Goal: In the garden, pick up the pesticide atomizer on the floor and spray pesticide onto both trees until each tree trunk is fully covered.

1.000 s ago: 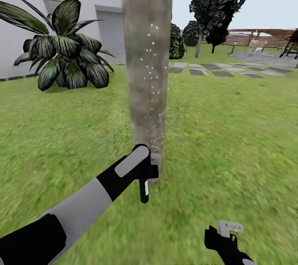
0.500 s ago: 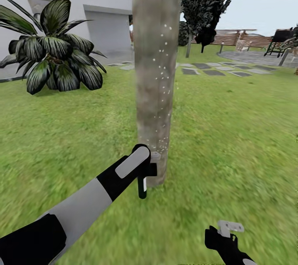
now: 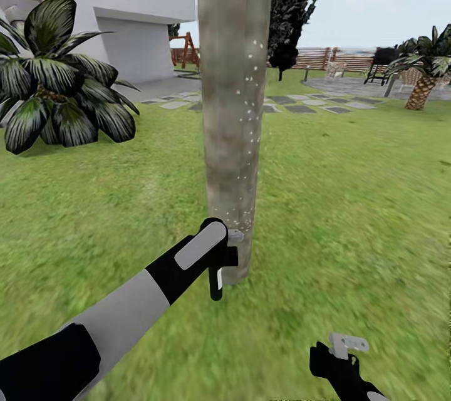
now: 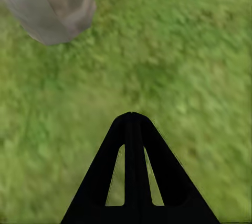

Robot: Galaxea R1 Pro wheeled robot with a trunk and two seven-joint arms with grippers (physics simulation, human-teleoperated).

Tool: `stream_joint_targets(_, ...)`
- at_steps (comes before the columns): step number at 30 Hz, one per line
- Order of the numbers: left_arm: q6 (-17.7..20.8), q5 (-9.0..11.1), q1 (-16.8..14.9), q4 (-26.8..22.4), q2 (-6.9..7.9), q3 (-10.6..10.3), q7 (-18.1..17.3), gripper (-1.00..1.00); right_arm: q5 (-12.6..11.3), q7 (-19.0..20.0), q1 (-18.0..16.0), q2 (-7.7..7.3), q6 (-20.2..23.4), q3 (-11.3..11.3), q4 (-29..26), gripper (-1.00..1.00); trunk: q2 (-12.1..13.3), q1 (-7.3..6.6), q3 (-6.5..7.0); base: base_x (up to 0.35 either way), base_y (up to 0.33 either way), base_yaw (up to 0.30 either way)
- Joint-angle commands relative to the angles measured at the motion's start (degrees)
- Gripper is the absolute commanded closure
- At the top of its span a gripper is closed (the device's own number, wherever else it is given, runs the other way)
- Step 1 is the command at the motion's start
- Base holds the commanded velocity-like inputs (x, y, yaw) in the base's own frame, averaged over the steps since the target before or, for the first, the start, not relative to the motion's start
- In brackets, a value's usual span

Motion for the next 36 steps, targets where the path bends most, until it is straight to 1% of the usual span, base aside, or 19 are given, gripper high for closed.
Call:
stream_joint_targets(1,0.4,0.3,-0.1,-0.1,0.03,-0.1,0.6,1.0,-0.5,-0.5,0.0,-0.05,0.1,0.1,-0.1,1.0,0.0,0.0,-0.01,0.0,0.337,-0.235)
stream_joint_targets(31,0.4,0.2,0.0,-0.1,0.03,-0.1,0.7,1.0,-0.5,-0.5,0.0,-0.04,0.1,0.2,-0.1,1.0,0.0,0.0,0.95,0.0,0.338,-0.235)
stream_joint_targets(34,0.4,0.2,-0.1,-0.2,0.03,-0.1,1.3,1.0,-0.5,-0.5,0.0,-0.02,0.1,0.2,-0.1,1.0,0.0,0.0,1.01,0.0,0.183,-0.192)
stream_joint_targets(36,0.4,0.2,-0.1,-1.0,0.03,-0.1,3.0,1.0,-0.5,-0.5,0.0,0.02,0.1,0.2,-0.1,1.0,0.0,0.0,1.02,0.0,0.058,-0.074)
